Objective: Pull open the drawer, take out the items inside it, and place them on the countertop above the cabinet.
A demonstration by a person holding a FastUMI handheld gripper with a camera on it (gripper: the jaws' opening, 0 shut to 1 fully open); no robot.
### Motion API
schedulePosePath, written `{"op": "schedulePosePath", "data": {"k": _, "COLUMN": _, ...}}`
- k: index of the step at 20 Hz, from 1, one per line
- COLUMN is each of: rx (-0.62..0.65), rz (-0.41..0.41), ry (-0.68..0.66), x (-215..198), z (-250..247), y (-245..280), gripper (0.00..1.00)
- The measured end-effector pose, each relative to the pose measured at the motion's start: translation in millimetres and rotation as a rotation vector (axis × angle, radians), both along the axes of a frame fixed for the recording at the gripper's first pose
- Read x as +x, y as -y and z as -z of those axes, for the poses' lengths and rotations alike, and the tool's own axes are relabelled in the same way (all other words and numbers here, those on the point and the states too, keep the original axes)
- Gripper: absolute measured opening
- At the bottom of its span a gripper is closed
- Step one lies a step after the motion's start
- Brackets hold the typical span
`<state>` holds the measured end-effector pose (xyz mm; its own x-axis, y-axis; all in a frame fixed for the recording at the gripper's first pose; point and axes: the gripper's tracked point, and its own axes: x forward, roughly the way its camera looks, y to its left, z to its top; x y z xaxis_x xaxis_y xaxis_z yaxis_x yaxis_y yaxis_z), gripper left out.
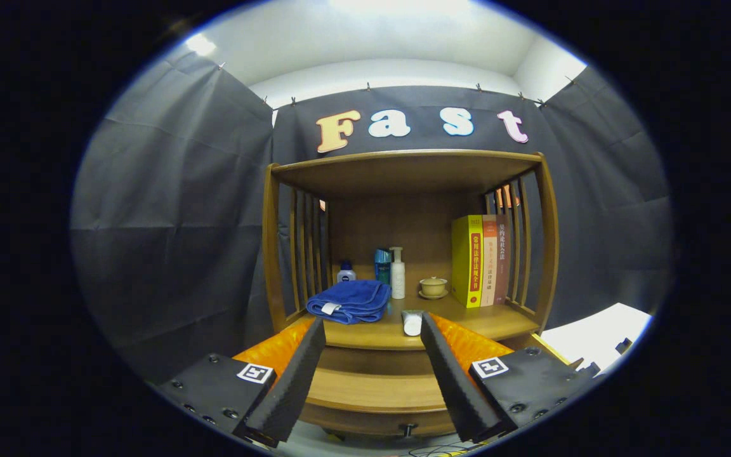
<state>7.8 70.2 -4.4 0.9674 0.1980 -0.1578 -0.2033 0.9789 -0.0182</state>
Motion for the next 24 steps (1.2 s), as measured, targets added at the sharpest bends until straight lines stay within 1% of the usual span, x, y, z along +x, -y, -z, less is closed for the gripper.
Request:
{"op": "schedulePosePath", "data": {"k": 2, "rx": 0.012, "rz": 0.008, "ry": 0.009, "x": -6, "z": 11, "y": 1, "gripper": 0.98}}
{"op": "schedulePosePath", "data": {"k": 6, "rx": 0.024, "rz": 0.045, "ry": 0.06, "x": -18, "z": 26, "y": 20, "gripper": 0.98}}
{"op": "schedulePosePath", "data": {"k": 12, "rx": 0.073, "rz": 0.083, "ry": 0.048, "x": -34, "z": 52, "y": 38, "gripper": 0.98}}
{"op": "schedulePosePath", "data": {"k": 14, "rx": 0.049, "rz": 0.099, "ry": 0.056, "x": -36, "z": 64, "y": 41, "gripper": 0.98}}
{"op": "schedulePosePath", "data": {"k": 17, "rx": 0.013, "rz": 0.116, "ry": 0.051, "x": -40, "z": 94, "y": 39, "gripper": 0.98}}
{"op": "schedulePosePath", "data": {"k": 21, "rx": -0.002, "rz": 0.104, "ry": 0.036, "x": -48, "z": 126, "y": 30, "gripper": 0.98}}
{"op": "schedulePosePath", "data": {"k": 24, "rx": -0.011, "rz": 0.124, "ry": 0.026, "x": -53, "z": 144, "y": 35, "gripper": 0.98}}
